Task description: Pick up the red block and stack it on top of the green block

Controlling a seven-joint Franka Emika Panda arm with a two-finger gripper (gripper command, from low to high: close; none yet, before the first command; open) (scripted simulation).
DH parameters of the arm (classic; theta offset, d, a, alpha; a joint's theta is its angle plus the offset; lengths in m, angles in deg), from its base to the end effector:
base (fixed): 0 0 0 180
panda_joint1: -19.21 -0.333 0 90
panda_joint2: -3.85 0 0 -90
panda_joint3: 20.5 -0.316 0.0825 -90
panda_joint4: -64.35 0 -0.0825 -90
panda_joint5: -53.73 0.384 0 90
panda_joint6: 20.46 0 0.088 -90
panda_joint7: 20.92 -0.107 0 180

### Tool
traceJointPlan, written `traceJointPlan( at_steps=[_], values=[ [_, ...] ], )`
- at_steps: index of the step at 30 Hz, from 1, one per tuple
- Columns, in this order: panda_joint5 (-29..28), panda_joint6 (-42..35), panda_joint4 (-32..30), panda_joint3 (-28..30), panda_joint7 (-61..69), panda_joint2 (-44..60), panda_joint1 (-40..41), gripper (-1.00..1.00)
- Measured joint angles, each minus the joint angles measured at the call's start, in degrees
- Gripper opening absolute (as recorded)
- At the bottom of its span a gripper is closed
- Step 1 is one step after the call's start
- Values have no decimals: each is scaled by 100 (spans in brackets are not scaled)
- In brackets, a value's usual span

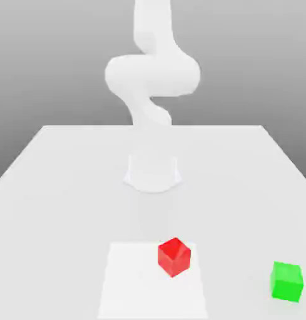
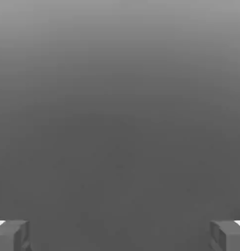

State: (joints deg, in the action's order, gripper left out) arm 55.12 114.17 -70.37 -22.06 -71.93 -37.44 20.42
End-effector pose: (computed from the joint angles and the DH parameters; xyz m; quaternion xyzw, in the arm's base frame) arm 0.3785 0.0060 0.6616 -0.8440 0.4050 -0.3164 0.1538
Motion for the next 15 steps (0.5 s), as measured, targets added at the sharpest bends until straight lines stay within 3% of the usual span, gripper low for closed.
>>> traceJointPlan(
  at_steps=[15],
  values=[
    [343, 1755, -1800, -1161, -3552, 2787, 636, 0]
  ],
)
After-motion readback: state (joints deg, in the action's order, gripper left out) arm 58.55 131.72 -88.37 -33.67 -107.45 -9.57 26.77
